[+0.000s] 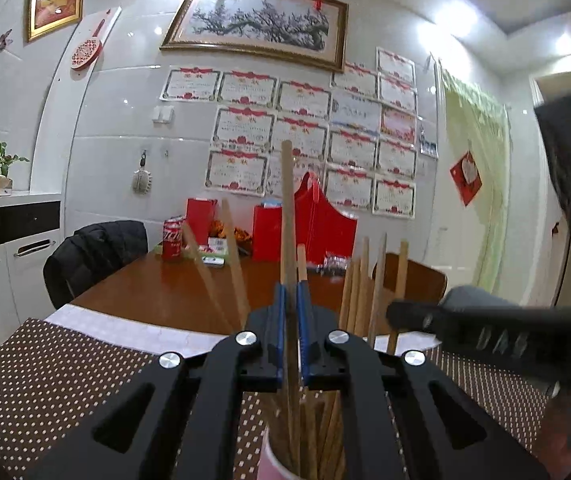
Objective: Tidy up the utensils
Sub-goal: 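Lower the chopsticks into the pink cup and open both tools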
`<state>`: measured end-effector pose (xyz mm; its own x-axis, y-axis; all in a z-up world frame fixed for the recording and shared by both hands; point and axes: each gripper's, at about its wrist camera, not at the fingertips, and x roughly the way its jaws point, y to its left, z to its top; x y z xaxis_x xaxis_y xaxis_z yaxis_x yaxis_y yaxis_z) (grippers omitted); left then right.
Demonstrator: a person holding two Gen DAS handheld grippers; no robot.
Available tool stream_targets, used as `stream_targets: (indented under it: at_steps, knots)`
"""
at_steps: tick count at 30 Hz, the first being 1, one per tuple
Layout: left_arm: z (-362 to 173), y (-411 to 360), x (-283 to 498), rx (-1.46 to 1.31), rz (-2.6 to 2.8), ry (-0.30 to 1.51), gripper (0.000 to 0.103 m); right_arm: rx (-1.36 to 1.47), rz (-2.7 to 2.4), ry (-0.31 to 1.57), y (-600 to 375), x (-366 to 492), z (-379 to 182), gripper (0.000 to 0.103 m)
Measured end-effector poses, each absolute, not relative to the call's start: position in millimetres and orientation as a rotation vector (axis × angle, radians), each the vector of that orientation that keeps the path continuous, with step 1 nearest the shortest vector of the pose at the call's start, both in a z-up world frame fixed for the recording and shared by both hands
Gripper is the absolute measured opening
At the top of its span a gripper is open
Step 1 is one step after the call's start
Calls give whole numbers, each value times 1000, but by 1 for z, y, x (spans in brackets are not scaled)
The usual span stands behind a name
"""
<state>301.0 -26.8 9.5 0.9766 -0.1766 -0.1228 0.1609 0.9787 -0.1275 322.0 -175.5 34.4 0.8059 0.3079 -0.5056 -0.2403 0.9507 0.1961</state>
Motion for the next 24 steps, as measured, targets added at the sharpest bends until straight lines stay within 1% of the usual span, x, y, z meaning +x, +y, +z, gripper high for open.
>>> stream_targets:
  at_steps: [4,6,7,8,9,10,16,19,21,22,24]
  knots:
    - [7,-25,291,-93,-176,158,8,109,285,571,-178,314,38,8]
    - [6,-24,286,-81,-179,171,8,110,275,583,-181,310,37,15]
    - [6,-24,283,-75,-174,178,10,116,270,586,-183,308,37,31]
    - [5,-23,281,-70,-173,186,17,117,265,586,-184,306,37,61]
    - [5,-24,280,-65,-176,193,22,113,254,578,-185,302,37,67]
    - [5,-23,278,-59,-179,201,24,107,241,563,-187,298,38,67]
    - [9,-15,259,-48,-166,208,24,100,218,558,-191,277,43,67]
    - [15,-10,249,-56,-151,213,30,99,219,558,-189,266,46,67]
    - [17,-9,242,-50,-145,206,30,93,221,552,-188,257,48,68]
    - [19,-9,235,-46,-140,198,31,91,220,550,-187,254,49,72]
    - [21,-7,227,-44,-138,191,35,89,216,546,-187,245,51,75]
